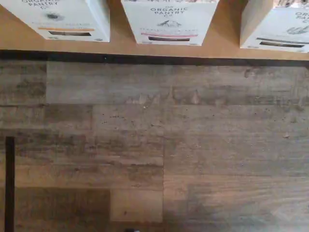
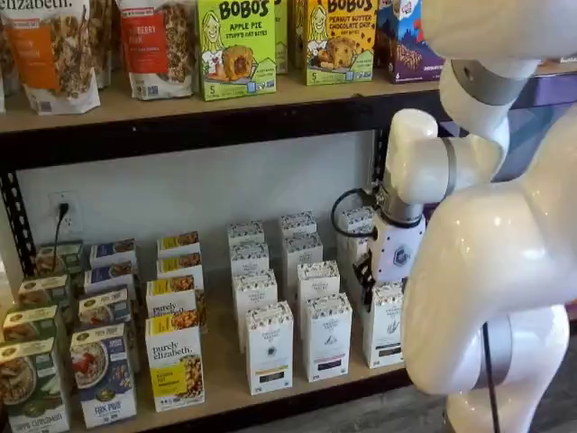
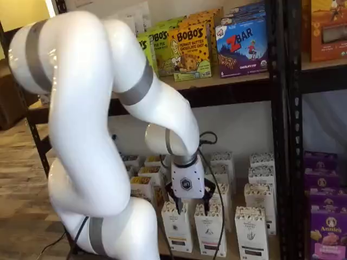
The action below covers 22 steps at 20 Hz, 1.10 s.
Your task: Pick up the white box with a green strip in the middle, on the bottom shelf, the sixth box from the left
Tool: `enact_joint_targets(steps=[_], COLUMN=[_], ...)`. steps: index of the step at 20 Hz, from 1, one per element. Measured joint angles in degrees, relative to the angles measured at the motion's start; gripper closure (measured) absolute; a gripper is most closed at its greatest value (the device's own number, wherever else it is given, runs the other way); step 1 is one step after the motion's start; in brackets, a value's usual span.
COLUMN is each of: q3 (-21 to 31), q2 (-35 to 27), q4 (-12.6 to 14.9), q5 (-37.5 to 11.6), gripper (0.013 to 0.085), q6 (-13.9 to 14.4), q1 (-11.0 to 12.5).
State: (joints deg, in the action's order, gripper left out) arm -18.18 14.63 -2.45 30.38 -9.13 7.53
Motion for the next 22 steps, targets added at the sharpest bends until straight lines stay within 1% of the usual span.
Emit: enact_joint_targets(steps=[4, 5, 7, 10, 13, 15, 17, 20, 22], q3=[-1.3, -1.7, -2.9, -5.2, -7.8, -10.0, -11.9, -14.7, -17.0], q2=[-4.7, -5.8, -8.6, -12.3, -16.3, -19.9, -23.0, -27.6, -30.8], q4=[-1.4, -1.0, 0.5, 4.8, 8.3, 9.3, 9.2, 7.0, 6.4], q5=[-4.5, -5.5, -7.5, -8.2, -8.9, -10.1, -11.2, -13.6, -14.4], gripper=[0.0130, 0.0130, 0.0130, 0.0130, 0.0130, 0.0130, 0.0130, 0.0130, 0.0130], q6=[-0.9, -0.5, 0.9, 4.4, 7.1, 7.4, 6.7, 3.5, 2.1], q1=[-0.5, -0.6, -0.6, -0.3, 0.3, 1.0, 1.7, 2.8, 3.6])
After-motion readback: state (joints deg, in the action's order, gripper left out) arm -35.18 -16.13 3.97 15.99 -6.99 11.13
